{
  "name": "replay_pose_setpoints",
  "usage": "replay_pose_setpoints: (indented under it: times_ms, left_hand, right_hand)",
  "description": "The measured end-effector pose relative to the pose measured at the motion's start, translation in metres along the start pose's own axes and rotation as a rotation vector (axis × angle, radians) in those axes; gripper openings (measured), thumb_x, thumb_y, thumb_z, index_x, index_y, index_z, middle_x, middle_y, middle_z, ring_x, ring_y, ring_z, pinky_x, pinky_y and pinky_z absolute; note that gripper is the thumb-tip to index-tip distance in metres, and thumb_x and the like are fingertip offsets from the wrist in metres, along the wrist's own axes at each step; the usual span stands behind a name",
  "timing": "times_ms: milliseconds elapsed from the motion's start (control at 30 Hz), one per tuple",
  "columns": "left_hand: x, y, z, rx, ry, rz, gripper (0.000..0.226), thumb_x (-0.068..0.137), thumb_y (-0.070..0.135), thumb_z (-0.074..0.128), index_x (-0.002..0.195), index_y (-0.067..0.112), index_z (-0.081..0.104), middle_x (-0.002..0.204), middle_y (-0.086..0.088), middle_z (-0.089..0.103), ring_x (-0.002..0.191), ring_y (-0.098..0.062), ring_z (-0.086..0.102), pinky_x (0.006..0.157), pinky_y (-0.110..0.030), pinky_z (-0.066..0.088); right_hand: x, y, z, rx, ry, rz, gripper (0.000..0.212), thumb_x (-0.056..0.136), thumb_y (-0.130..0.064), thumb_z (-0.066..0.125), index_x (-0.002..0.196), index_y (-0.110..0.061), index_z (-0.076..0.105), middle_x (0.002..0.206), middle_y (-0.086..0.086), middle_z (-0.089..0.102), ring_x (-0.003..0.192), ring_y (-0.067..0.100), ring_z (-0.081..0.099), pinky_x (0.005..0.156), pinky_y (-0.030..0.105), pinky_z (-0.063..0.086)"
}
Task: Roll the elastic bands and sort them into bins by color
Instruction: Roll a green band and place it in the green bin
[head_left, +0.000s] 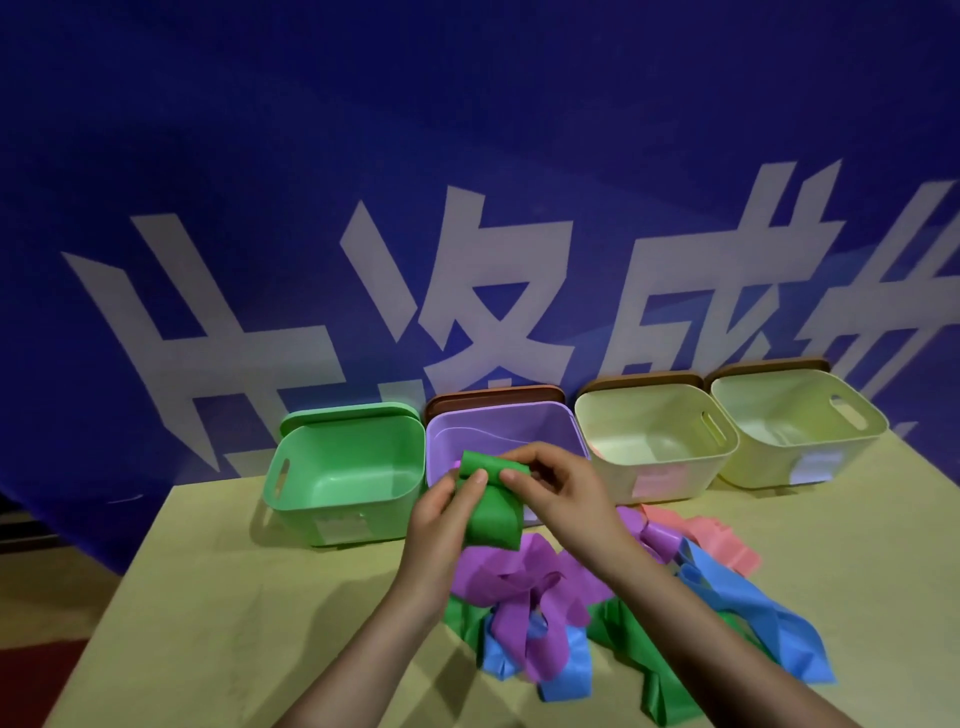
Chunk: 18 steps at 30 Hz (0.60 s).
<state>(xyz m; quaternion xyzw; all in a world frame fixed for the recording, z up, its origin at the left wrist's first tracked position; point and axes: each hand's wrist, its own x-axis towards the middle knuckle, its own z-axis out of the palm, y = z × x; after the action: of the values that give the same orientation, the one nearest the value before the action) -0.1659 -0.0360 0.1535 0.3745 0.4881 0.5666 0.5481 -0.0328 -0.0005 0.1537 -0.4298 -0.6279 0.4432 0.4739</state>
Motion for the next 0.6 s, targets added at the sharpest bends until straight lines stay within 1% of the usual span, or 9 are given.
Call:
replay_pose_setpoints:
  times_ms: [67, 100, 167, 200, 267, 333, 400, 500, 600]
  left_hand:
    - [0.003, 0.002, 0.002, -0.057, -0.054, -0.066, 0.025, 0.078, 0.029, 0.062, 0.094, 0.012, 0.070, 0.082, -0.004, 0.071, 0.073, -0.014, 0.065, 0.065, -0.030, 0.050]
    - [0.004, 0.002, 0.003, -0.052, -0.078, -0.071, 0.026, 0.077, 0.029, 0.062, 0.095, 0.013, 0.070, 0.081, -0.002, 0.072, 0.071, -0.011, 0.065, 0.061, -0.026, 0.050]
    - [0.004, 0.002, 0.006, -0.013, -0.118, -0.068, 0.018, 0.082, 0.021, 0.061, 0.097, 0.013, 0.069, 0.081, 0.000, 0.073, 0.071, -0.009, 0.066, 0.061, -0.020, 0.050]
    - [0.003, 0.003, 0.008, 0.014, -0.134, -0.066, 0.015, 0.085, 0.015, 0.061, 0.098, 0.013, 0.068, 0.081, 0.001, 0.073, 0.072, -0.008, 0.067, 0.062, -0.019, 0.051]
    - [0.001, 0.004, 0.011, 0.083, -0.151, -0.046, 0.014, 0.088, 0.006, 0.060, 0.098, 0.013, 0.067, 0.079, 0.004, 0.073, 0.073, -0.006, 0.067, 0.064, -0.018, 0.051]
    - [-0.002, 0.004, 0.011, 0.130, -0.138, -0.036, 0.013, 0.088, 0.004, 0.061, 0.096, 0.012, 0.067, 0.075, 0.006, 0.073, 0.069, -0.005, 0.066, 0.063, -0.017, 0.050]
    - [-0.004, 0.004, 0.010, 0.124, -0.093, -0.061, 0.011, 0.091, 0.005, 0.058, 0.094, 0.010, 0.067, 0.071, 0.004, 0.071, 0.063, -0.008, 0.065, 0.060, -0.019, 0.050]
    - [-0.008, 0.001, 0.006, 0.082, -0.016, -0.106, 0.017, 0.094, 0.002, 0.052, 0.091, 0.010, 0.067, 0.067, 0.000, 0.068, 0.057, -0.012, 0.059, 0.056, -0.022, 0.049]
    - [-0.015, 0.000, 0.007, 0.086, 0.003, -0.108, 0.018, 0.094, 0.003, 0.050, 0.093, 0.010, 0.067, 0.066, 0.003, 0.067, 0.055, -0.009, 0.058, 0.054, -0.021, 0.048]
  right_hand:
    - [0.004, -0.002, -0.005, 0.056, 0.014, 0.034, 0.019, 0.086, -0.003, 0.067, 0.083, -0.022, 0.069, 0.076, -0.006, 0.068, 0.071, 0.002, 0.060, 0.069, 0.017, 0.048]
    - [0.005, -0.003, -0.007, 0.062, 0.026, 0.042, 0.019, 0.086, -0.003, 0.067, 0.083, -0.021, 0.070, 0.076, -0.005, 0.069, 0.071, 0.004, 0.060, 0.069, 0.018, 0.050]
    - [0.006, -0.001, -0.013, 0.046, 0.059, 0.045, 0.018, 0.085, -0.004, 0.068, 0.083, -0.022, 0.070, 0.074, -0.006, 0.069, 0.070, 0.005, 0.061, 0.069, 0.020, 0.051]
    - [0.005, 0.000, -0.014, 0.045, 0.081, 0.048, 0.018, 0.085, -0.004, 0.068, 0.082, -0.022, 0.070, 0.074, -0.008, 0.070, 0.070, 0.004, 0.061, 0.069, 0.019, 0.050]
    - [0.004, 0.001, -0.016, 0.084, 0.129, 0.064, 0.017, 0.085, -0.002, 0.067, 0.083, -0.018, 0.070, 0.073, -0.009, 0.070, 0.070, 0.001, 0.061, 0.067, 0.014, 0.048]
    - [0.003, 0.000, -0.018, 0.138, 0.160, 0.080, 0.014, 0.085, -0.001, 0.066, 0.083, -0.014, 0.070, 0.073, -0.008, 0.070, 0.069, 0.000, 0.062, 0.067, 0.013, 0.047]
    - [0.003, -0.001, -0.017, 0.154, 0.168, 0.092, 0.012, 0.086, -0.001, 0.066, 0.083, -0.012, 0.070, 0.073, -0.008, 0.071, 0.070, 0.001, 0.063, 0.067, 0.014, 0.048]
    - [-0.003, 0.001, -0.013, 0.138, 0.168, 0.089, 0.015, 0.085, -0.003, 0.067, 0.082, -0.017, 0.070, 0.071, -0.010, 0.070, 0.068, 0.001, 0.062, 0.067, 0.015, 0.048]
    - [-0.012, 0.002, -0.010, 0.071, 0.170, 0.055, 0.018, 0.084, -0.004, 0.069, 0.083, -0.022, 0.069, 0.069, -0.015, 0.068, 0.065, -0.002, 0.058, 0.067, 0.014, 0.046]
